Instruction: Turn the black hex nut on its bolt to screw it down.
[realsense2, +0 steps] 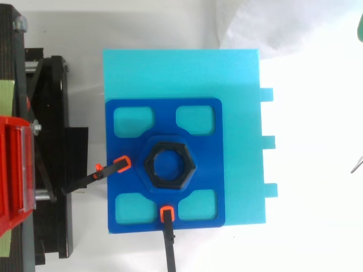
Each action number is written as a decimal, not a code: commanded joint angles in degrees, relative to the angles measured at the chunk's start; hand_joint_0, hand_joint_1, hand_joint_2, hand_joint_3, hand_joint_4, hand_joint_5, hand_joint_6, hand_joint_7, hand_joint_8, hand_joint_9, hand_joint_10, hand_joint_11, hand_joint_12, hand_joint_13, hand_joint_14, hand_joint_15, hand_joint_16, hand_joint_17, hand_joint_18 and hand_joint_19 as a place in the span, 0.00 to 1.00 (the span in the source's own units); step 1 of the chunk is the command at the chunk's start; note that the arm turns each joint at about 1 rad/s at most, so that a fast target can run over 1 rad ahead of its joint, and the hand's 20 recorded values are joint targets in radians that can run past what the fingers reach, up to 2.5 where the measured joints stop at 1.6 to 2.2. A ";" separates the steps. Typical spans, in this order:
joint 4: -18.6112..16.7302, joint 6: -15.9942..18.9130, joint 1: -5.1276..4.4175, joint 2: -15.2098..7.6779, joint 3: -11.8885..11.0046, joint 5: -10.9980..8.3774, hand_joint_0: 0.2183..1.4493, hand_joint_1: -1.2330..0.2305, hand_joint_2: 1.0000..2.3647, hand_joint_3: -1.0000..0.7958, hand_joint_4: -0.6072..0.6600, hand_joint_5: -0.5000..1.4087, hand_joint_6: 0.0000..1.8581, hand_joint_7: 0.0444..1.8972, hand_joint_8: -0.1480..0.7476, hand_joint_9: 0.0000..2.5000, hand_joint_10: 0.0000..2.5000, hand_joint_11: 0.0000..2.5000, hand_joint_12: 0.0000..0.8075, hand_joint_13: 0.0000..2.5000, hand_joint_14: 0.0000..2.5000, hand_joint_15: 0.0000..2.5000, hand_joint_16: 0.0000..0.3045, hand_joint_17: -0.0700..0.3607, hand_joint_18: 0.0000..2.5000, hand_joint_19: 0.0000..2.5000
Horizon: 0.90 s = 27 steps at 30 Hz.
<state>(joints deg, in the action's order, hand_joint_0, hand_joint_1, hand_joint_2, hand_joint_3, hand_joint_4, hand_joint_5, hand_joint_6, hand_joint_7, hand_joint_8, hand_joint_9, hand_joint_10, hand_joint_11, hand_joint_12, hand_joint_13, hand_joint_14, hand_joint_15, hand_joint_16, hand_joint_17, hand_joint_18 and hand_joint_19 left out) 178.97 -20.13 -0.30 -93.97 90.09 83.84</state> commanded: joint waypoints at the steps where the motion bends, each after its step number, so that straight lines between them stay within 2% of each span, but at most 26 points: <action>1: -4.51 -3.60 -1.37 -1.21 0.00 0.36 0.23 0.59 0.00 0.28 0.63 0.15 0.27 0.36 0.44 0.19 0.00 0.00 0.42 0.16 0.00 0.00 0.19 0.46 0.09 0.00; 2: -6.00 -5.27 -1.72 -2.01 -0.09 0.27 0.23 0.59 0.00 0.28 0.63 0.15 0.27 0.36 0.44 0.19 0.00 0.00 0.42 0.16 0.00 0.00 0.19 0.46 0.08 0.00; 3: -6.00 -5.27 -1.89 -2.53 -0.09 0.27 0.23 0.59 0.00 0.28 0.63 0.15 0.27 0.36 0.44 0.19 0.00 0.00 0.42 0.15 0.00 0.00 0.19 0.46 0.08 0.00; 5: -8.99 -8.44 -2.42 -4.29 -1.50 0.27 0.23 0.58 0.00 0.28 0.63 0.15 0.27 0.36 0.44 0.18 0.00 0.00 0.42 0.15 0.00 0.00 0.19 0.46 0.08 0.00; 6: -8.99 -8.44 -2.42 -4.29 -1.50 0.27 0.23 0.58 0.00 0.28 0.63 0.15 0.27 0.36 0.44 0.17 0.00 0.00 0.43 0.15 0.00 0.00 0.18 0.46 0.08 0.00; 9: -10.57 -11.69 -2.95 -8.07 -4.31 0.45 0.23 0.57 0.00 0.28 0.63 0.15 0.27 0.36 0.44 0.16 0.00 0.00 0.43 0.14 0.00 0.00 0.18 0.45 0.07 0.00; 10: -10.66 -13.18 -3.12 -10.62 -6.95 0.62 0.23 0.57 0.00 0.28 0.63 0.15 0.27 0.36 0.44 0.16 0.00 0.00 0.43 0.14 0.00 0.00 0.18 0.45 0.07 0.00; 11: -10.57 -13.45 -3.21 -11.32 -7.74 0.71 0.23 0.57 0.00 0.28 0.63 0.15 0.27 0.36 0.44 0.16 0.00 0.00 0.43 0.14 0.00 0.00 0.18 0.45 0.07 0.00; 12: -10.13 -13.89 -3.30 -13.26 -9.50 0.98 0.23 0.57 0.00 0.28 0.63 0.15 0.27 0.36 0.44 0.16 0.00 0.00 0.43 0.14 0.00 0.00 0.18 0.45 0.07 0.00; 16: -9.43 -14.06 -3.39 -17.65 -12.13 2.12 0.23 0.56 0.00 0.28 0.62 0.15 0.27 0.36 0.43 0.16 0.00 0.00 0.43 0.13 0.00 0.00 0.18 0.45 0.07 0.00; 20: -10.05 -14.15 -3.48 -19.14 -13.19 2.21 0.24 0.56 0.00 0.28 0.63 0.15 0.27 0.36 0.43 0.16 0.00 0.00 0.43 0.13 0.00 0.00 0.18 0.45 0.07 0.00; 24: -13.21 -16.44 -4.44 -20.11 -13.28 1.86 0.24 0.56 0.00 0.28 0.63 0.15 0.27 0.36 0.43 0.16 0.00 0.00 0.43 0.14 0.00 0.00 0.18 0.45 0.07 0.00; 27: -13.91 -18.19 -4.97 -20.20 -13.36 1.42 0.24 0.56 0.00 0.28 0.63 0.15 0.27 0.36 0.43 0.16 0.00 0.00 0.42 0.14 0.00 0.00 0.18 0.45 0.07 0.00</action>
<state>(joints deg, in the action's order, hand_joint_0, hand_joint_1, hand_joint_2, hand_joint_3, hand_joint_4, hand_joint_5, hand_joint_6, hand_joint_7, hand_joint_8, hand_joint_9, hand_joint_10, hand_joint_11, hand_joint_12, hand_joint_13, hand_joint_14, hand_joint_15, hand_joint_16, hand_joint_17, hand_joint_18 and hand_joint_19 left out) 166.32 -36.43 -4.67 -113.74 76.85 85.67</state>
